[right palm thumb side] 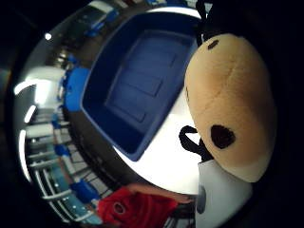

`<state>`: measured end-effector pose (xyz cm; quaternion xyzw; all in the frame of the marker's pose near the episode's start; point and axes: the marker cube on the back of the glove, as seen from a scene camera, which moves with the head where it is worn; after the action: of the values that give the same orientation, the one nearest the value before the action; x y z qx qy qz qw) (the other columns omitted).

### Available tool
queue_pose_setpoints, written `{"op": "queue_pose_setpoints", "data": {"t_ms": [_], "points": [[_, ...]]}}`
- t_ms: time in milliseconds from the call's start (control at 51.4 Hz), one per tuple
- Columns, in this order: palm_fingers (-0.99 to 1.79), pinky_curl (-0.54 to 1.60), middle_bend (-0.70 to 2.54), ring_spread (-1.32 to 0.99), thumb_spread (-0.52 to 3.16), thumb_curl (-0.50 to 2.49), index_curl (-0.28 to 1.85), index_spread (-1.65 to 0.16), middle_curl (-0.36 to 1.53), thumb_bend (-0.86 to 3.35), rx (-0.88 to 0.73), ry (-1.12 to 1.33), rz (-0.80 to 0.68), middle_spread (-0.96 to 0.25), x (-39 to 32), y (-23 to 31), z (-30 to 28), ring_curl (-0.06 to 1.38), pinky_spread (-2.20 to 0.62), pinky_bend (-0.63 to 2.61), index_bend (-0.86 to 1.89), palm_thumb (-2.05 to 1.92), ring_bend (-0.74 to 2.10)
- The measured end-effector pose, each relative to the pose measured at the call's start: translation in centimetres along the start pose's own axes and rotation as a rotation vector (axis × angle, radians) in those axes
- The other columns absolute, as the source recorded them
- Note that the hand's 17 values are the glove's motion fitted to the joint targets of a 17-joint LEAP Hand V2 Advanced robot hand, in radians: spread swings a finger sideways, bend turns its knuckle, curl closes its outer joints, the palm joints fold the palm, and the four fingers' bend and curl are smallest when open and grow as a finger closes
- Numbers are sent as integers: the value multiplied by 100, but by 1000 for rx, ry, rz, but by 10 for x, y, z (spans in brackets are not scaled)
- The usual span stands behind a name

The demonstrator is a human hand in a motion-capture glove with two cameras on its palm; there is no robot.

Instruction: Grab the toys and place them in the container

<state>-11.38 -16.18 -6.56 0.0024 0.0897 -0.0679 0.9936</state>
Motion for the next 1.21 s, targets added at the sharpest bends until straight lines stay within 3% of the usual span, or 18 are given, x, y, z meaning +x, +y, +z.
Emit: {"op": "queue_pose_setpoints", "data": {"t_ms": [214, 331, 448, 564, 759, 837, 876, 895, 915, 934, 954, 1051, 1207], "points": [[79, 45, 49, -57, 54, 90, 54, -49, 72, 10, 48, -26, -55, -55, -47, -52, -40, 57, -43, 108, 21, 72, 98], [78, 46, 48, -58, 53, 92, 59, -50, 75, 8, 41, -80, -128, -56, -69, -73, -43, 58, -43, 109, 20, 72, 98], [76, 46, 48, -58, 52, 95, 63, -50, 79, 7, 16, -139, -99, -57, -81, -90, -36, 60, -43, 110, 19, 72, 99], [73, 46, 47, -58, 52, 97, 67, -51, 82, 6, 11, -96, -234, -58, -87, -95, -25, 62, -43, 109, 19, 72, 98], [67, 45, 45, -58, 55, 100, 72, -52, 86, 2, -26, -159, -99, -58, -95, -108, -19, 63, -43, 106, 18, 70, 97], [47, 46, 39, -55, 65, 99, 72, -51, 86, -2, -75, -247, -171, -57, -99, -103, -14, 63, -39, 109, 12, 62, 94], [-11, 50, 24, -43, 82, 89, 71, -47, 81, -13, -89, -296, -201, -48, -99, -101, -13, 61, -26, 112, 11, 38, 73], [-25, 52, 19, -38, 85, 85, 72, -45, 79, -14, -91, -319, -208, -43, -98, -100, -13, 62, -23, 116, 12, 31, 68], [-28, 50, 15, -34, 89, 83, 70, -44, 77, -13, -90, -338, -211, -40, -97, -99, -14, 60, -20, 117, 11, 27, 62], [5, 47, 27, -38, 92, 83, 69, -46, 79, -5, -87, -354, -211, -44, -95, -99, -15, 61, -20, 111, 14, 32, 69], [-39, 47, 9, -29, 94, 77, 64, -44, 72, -14, -82, -365, -208, -33, -92, -98, -15, 52, -15, 117, 8, 17, 47], [-37, 42, 8, -16, 102, 66, 55, -40, 63, -9, -79, -337, -196, -20, -77, -89, -17, 44, -4, 110, 10, 1, 29], [-30, 38, 8, -5, 108, 54, 48, -37, 51, -6, -81, -285, -210, -10, -32, -51, -8, 39, 4, 98, 12, -4, 18]]}}
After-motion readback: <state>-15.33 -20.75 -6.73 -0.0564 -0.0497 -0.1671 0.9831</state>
